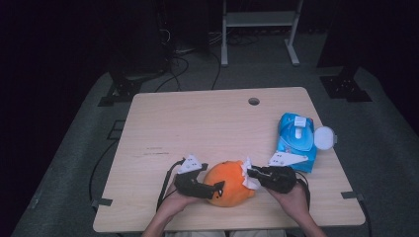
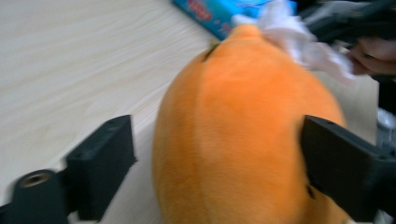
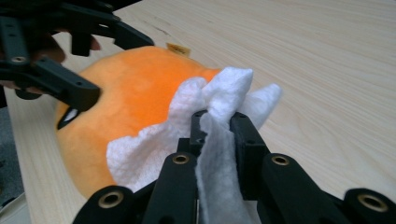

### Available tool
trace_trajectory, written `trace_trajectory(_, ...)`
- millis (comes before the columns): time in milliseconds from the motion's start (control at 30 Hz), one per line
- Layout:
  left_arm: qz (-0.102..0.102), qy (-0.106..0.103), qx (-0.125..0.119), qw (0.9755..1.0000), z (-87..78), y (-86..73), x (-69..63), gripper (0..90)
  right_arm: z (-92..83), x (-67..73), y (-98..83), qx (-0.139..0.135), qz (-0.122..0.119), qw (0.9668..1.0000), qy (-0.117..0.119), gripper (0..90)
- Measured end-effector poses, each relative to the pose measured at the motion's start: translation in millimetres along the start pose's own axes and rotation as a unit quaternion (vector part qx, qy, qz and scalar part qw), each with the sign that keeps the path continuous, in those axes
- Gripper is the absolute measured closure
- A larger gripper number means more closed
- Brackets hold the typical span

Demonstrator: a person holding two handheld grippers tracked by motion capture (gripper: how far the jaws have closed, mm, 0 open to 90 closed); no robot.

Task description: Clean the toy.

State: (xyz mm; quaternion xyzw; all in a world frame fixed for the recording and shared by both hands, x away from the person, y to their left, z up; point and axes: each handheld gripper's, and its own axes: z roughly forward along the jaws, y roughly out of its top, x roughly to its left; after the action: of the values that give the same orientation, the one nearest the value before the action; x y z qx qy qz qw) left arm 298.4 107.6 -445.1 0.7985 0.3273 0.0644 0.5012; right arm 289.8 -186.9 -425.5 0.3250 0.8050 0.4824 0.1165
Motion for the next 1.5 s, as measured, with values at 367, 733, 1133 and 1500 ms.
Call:
trace_trajectory(367,0.194,0.064,-0.059,0.9772,-1.8,12.4,-36.0,36.6,1.9,1.1,7.3,-0.036,0.015,0.999,0.022,79.5)
trace_trajectory(733,0.178,0.023,-0.044,0.9829,-3.1,6.4,-31.3,29.7,4.0,-3.8,9.6,-0.037,0.0,0.9993,0.0,79.5)
trace_trajectory(1133,0.167,0.04,-0.019,0.985,3.2,7.0,-34.4,32.2,8.7,8.3,14.9,-0.043,-0.014,0.9988,0.017,80.0)
trace_trajectory(1500,0.104,0.019,-0.034,0.9938,-2.4,11.2,-27.7,12.7,-1.9,-8.3,3.9,-0.021,0.013,0.9996,0.013,80.3)
